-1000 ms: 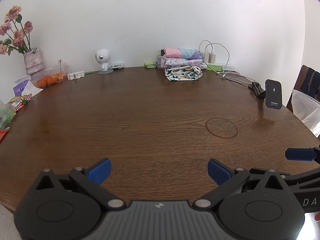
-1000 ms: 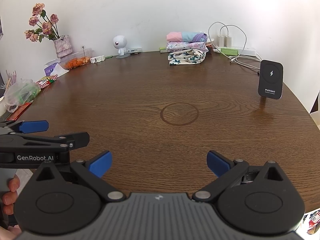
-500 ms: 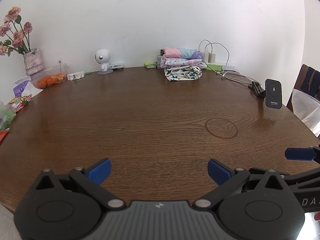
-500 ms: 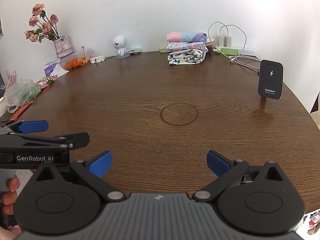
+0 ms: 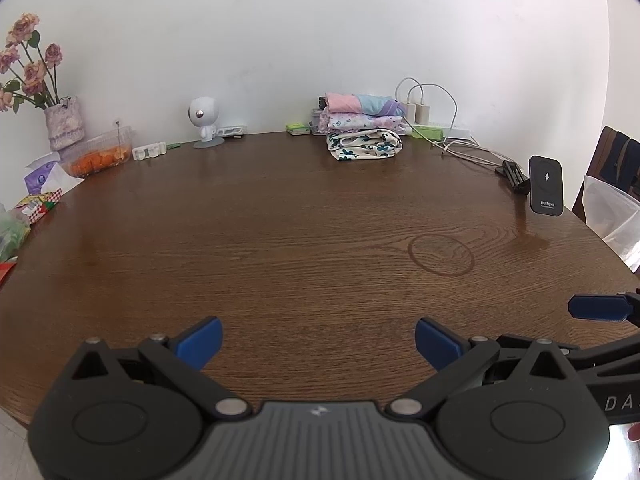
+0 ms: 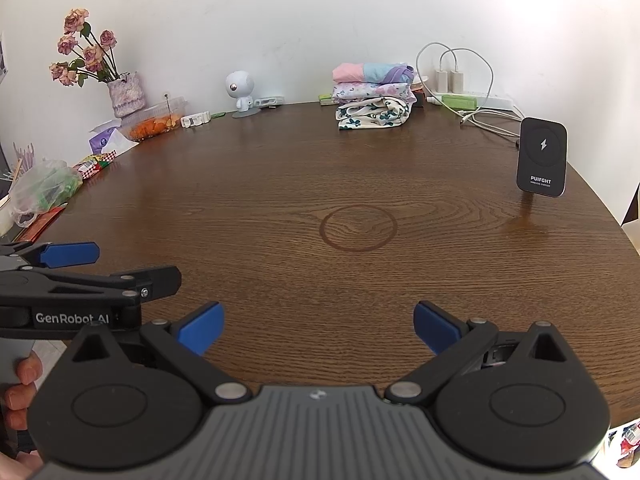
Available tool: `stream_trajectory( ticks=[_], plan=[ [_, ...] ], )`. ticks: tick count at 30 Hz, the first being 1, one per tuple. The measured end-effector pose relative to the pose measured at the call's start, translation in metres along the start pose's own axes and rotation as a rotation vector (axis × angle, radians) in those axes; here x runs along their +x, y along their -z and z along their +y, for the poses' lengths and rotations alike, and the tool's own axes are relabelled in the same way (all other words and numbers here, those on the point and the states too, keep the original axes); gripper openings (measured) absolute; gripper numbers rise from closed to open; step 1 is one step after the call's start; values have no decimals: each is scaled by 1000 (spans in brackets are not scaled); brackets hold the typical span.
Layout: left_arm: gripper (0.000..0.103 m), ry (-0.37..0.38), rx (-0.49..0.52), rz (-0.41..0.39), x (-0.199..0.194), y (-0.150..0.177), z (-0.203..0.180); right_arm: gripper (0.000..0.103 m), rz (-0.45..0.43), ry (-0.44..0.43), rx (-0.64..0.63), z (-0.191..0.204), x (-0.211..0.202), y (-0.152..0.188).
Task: Fold clothes
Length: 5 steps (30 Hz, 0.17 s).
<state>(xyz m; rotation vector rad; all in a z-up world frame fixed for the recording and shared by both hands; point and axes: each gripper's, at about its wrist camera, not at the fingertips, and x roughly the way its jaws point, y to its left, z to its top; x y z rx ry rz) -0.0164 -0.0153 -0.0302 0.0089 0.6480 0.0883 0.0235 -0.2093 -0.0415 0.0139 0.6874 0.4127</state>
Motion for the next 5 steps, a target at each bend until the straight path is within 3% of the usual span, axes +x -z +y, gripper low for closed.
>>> stream_trajectory(
  ticks=[5],
  plan=[
    [103,-1,-1,1,0,1,0,103,4,0,4,0,1,2]
  ],
)
